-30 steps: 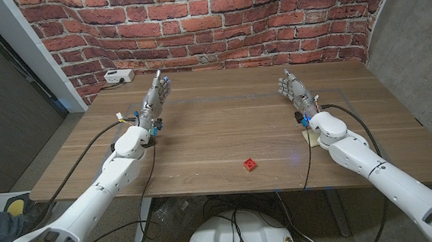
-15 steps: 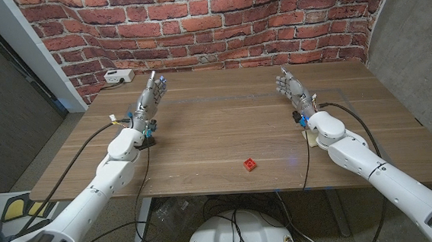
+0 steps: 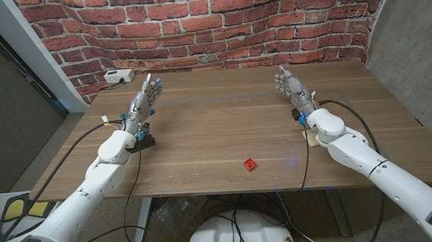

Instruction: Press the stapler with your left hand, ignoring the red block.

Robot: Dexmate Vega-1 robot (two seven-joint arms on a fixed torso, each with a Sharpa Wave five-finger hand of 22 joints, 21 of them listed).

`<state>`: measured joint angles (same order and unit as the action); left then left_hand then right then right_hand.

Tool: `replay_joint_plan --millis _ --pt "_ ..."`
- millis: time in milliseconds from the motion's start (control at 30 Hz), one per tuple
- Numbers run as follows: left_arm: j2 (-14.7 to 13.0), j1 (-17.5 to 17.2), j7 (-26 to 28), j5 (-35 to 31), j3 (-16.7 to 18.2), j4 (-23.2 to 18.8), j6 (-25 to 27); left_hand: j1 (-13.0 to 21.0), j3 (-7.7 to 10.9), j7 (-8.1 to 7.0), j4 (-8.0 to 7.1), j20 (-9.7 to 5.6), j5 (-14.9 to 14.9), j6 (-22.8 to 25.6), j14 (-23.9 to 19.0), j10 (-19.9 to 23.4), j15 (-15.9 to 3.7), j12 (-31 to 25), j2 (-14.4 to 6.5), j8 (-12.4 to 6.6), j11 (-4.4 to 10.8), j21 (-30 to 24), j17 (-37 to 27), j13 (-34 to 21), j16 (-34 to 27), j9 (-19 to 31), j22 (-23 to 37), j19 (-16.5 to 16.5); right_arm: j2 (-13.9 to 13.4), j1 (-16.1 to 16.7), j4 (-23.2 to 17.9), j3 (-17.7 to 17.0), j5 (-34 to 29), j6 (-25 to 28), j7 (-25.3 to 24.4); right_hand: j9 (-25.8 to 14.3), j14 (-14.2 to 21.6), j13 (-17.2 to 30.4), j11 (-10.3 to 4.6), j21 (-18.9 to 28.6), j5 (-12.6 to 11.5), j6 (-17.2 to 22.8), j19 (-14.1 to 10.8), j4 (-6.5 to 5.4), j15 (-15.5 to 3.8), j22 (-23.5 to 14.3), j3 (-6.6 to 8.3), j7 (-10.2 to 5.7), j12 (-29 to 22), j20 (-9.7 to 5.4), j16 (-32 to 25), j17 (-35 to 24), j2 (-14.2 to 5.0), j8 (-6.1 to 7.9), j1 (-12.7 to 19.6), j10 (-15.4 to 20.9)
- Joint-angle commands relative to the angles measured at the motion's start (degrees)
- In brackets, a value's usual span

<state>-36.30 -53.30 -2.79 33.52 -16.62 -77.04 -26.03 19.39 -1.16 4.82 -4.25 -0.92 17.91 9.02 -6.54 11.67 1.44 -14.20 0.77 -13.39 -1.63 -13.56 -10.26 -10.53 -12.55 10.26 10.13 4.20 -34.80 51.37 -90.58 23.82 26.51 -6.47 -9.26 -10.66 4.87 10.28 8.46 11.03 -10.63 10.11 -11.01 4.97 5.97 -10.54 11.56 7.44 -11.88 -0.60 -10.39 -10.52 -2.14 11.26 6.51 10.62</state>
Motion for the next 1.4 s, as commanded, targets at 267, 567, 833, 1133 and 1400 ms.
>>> replay_joint_plan --millis 267,567,833,1133,1400 --pt "-3.2 -6.21 1.31 -1.12 3.48 -2.28 -4.39 0.18 0.01 -0.38 0.24 0.32 0.19 1.41 -1.67 1.5 0.1 -0.26 -0.31 -0.45 0.19 -0.1 -0.16 -0.26 0.04 0.32 0.05 1.29 0.13 -2.19 0.16 1.13 -0.35 2.5 0.76 -0.18 0.15 0.33 0.13 0.48 -0.21 0.88 -0.37 0.33 0.31 -0.07 0.19 -0.02 -0.44 0.25 -0.34 -0.12 0.1 0.34 0.41 0.69" --pt "-3.56 -11.38 6.7 -4.23 5.5 -5.33 -6.46 0.53 -0.42 -0.24 0.42 0.71 0.36 2.6 -3.68 3.13 -0.14 -0.35 0.02 -0.4 0.22 -0.27 -0.17 -0.28 -0.17 0.33 0.04 3.03 0.76 -4.2 1.57 2.22 -1.09 2.82 1.8 -0.18 0.22 0.34 0.18 0.51 -0.21 0.96 -0.39 0.36 0.34 -0.07 0.21 -0.04 -0.49 0.24 -0.36 -0.12 0.05 0.33 0.45 0.84" --pt "-6.02 -17.17 11.22 -7.16 8.63 -9.63 -5.04 0.81 -0.6 0.01 0.54 0.72 0.51 3.77 -4.37 4.14 -0.08 -0.42 0.1 -0.57 0.25 -0.13 -0.16 -0.29 -0.11 0.34 0.03 3.45 0.65 -5.34 1.96 2.77 -1.69 3.58 2.27 -0.18 0.21 0.35 0.13 0.53 -0.21 1.0 -0.4 0.4 0.34 -0.08 0.22 -0.01 -0.5 0.22 -0.34 -0.12 0.02 0.31 0.5 0.9" --pt "-7.12 -20.99 13.78 -9.38 11.77 -12.59 -4.62 1.06 -0.73 0.02 0.63 0.64 0.65 4.16 -4.99 4.69 -0.08 -0.36 0.14 -0.47 0.21 -0.19 -0.16 -0.29 -0.08 0.34 0.02 4.23 0.74 -5.71 2.21 3.03 -1.49 4.54 2.49 -0.18 0.22 0.36 0.12 0.55 -0.21 1.02 -0.39 0.44 0.31 -0.08 0.24 -0.02 -0.49 0.18 -0.33 -0.12 -0.04 0.28 0.55 0.91" --pt "-4.83 -22.53 15.02 -9.89 12.81 -10.05 -6.91 1.27 -0.89 -0.15 0.71 0.87 0.77 4.73 -5.8 5.16 -0.2 -0.28 0.19 -0.45 0.13 -0.2 -0.17 -0.29 -0.13 0.34 0.01 4.88 -0.15 -5.39 0.31 3.02 -1.94 6.25 1.71 -0.18 0.23 0.36 0.04 0.56 -0.21 1.05 -0.39 0.5 0.32 -0.08 0.27 -0.02 -0.48 0.18 -0.32 -0.11 -0.08 0.26 0.63 0.91"
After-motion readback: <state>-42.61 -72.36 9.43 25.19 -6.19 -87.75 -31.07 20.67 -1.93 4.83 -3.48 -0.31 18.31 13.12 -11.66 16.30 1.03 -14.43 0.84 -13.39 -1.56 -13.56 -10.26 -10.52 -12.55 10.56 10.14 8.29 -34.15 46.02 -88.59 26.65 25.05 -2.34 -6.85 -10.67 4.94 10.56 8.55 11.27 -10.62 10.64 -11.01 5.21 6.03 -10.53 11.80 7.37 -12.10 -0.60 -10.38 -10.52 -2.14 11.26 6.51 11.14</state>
